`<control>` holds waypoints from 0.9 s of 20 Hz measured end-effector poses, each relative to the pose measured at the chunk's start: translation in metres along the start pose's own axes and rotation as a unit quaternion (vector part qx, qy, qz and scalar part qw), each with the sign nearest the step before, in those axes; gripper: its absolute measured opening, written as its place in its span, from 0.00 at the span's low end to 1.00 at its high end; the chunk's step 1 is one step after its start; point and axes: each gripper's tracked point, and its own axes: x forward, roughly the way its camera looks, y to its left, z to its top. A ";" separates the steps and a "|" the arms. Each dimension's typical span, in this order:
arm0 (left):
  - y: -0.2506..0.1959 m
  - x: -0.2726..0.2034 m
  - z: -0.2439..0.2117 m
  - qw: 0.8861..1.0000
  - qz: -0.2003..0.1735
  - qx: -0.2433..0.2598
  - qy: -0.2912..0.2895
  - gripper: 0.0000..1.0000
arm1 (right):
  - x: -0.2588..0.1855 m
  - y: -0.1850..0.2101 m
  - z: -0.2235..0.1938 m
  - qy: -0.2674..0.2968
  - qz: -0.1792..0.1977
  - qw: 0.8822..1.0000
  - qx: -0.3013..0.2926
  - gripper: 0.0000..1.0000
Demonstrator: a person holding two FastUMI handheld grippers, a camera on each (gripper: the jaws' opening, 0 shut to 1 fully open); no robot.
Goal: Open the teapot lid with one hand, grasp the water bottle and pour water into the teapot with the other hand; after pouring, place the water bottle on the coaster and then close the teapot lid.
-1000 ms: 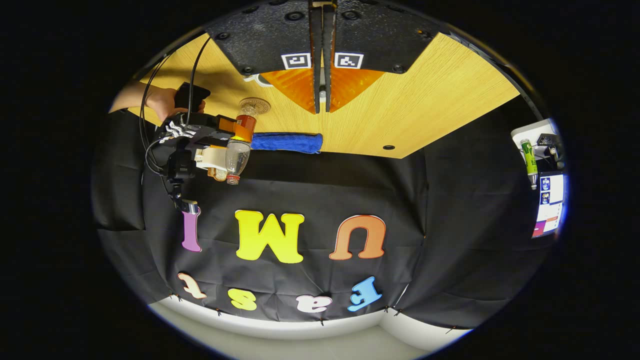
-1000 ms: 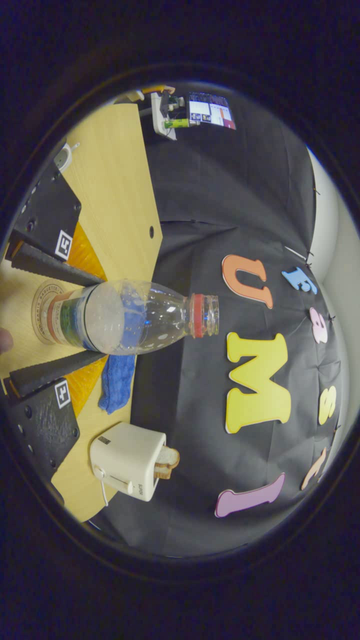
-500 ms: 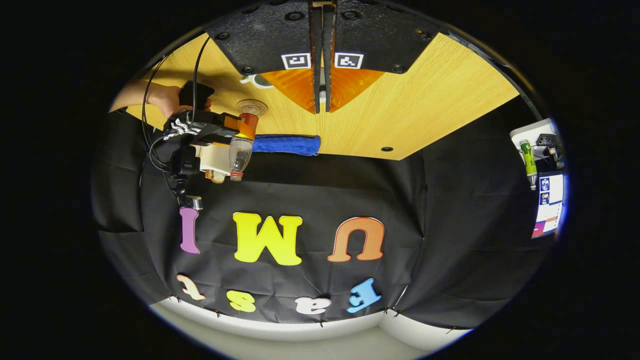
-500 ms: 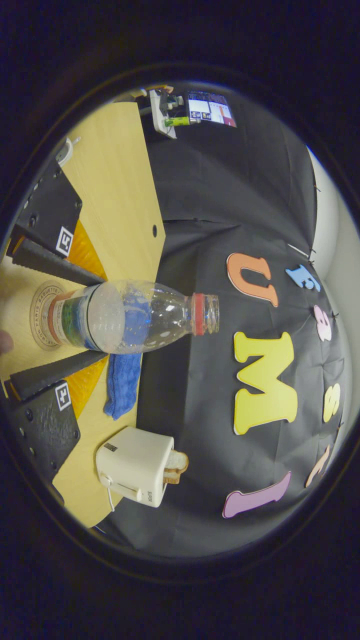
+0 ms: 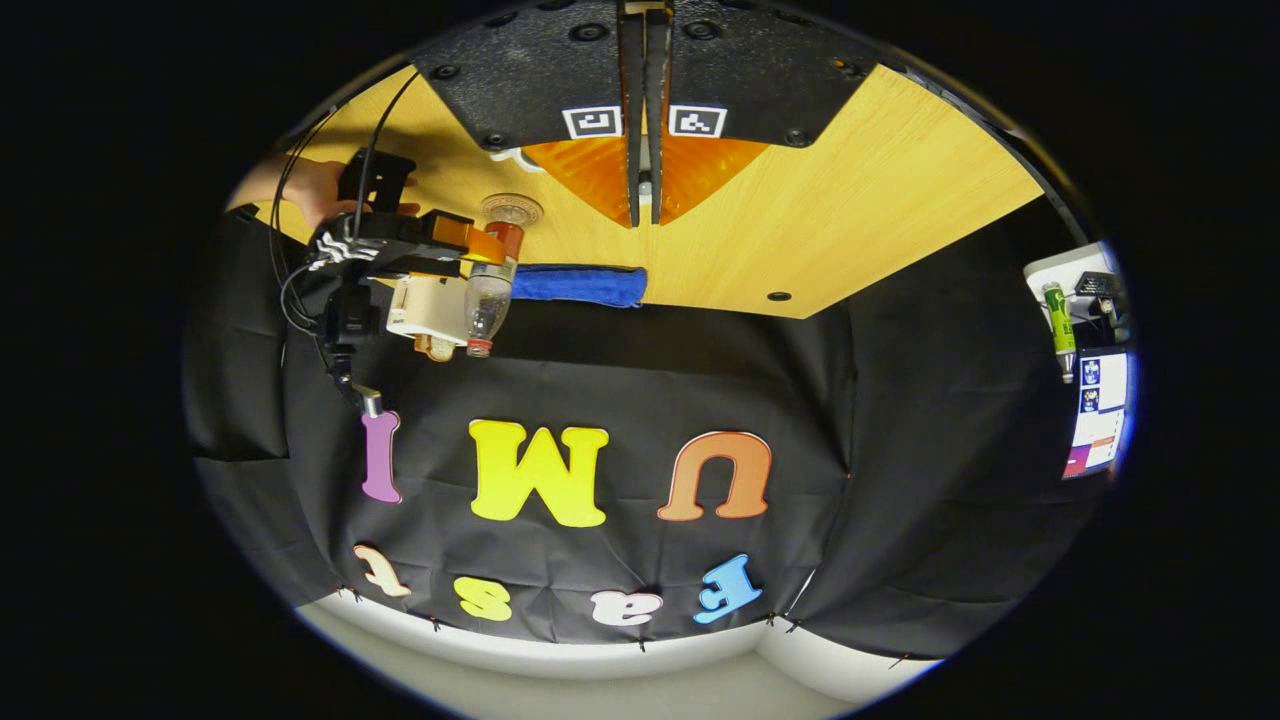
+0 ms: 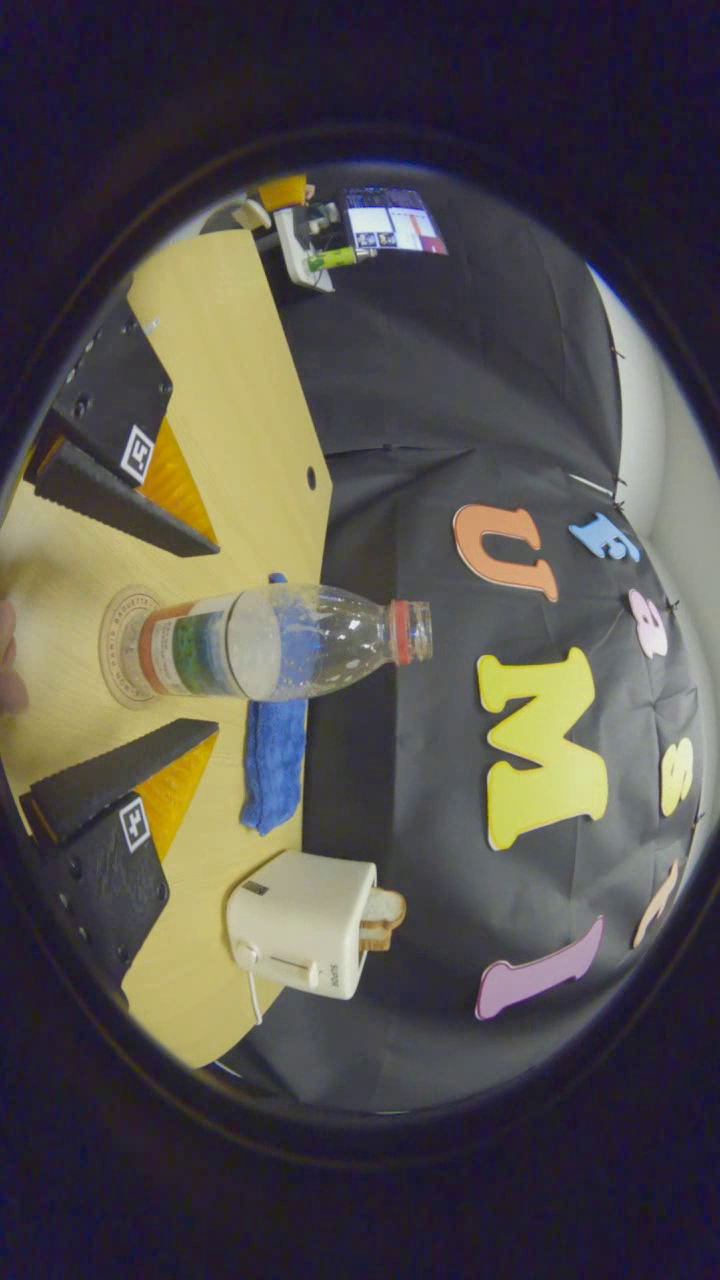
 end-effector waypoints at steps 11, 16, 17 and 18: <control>-0.060 0.049 -0.027 0.999 -0.040 0.005 0.024 0.03 | -0.137 -0.073 0.009 -0.088 -0.100 0.991 -0.017 0.97; -0.067 0.058 -0.048 0.998 -0.039 0.003 0.045 0.03 | -0.153 -0.099 -0.006 -0.088 -0.127 0.988 -0.007 0.97; -0.067 0.059 -0.052 0.998 -0.038 0.007 0.049 0.03 | -0.154 -0.101 -0.009 -0.085 -0.129 0.988 -0.004 0.97; -0.067 0.059 -0.055 0.998 -0.037 0.010 0.051 0.03 | -0.155 -0.104 -0.010 -0.084 -0.131 0.988 -0.002 0.97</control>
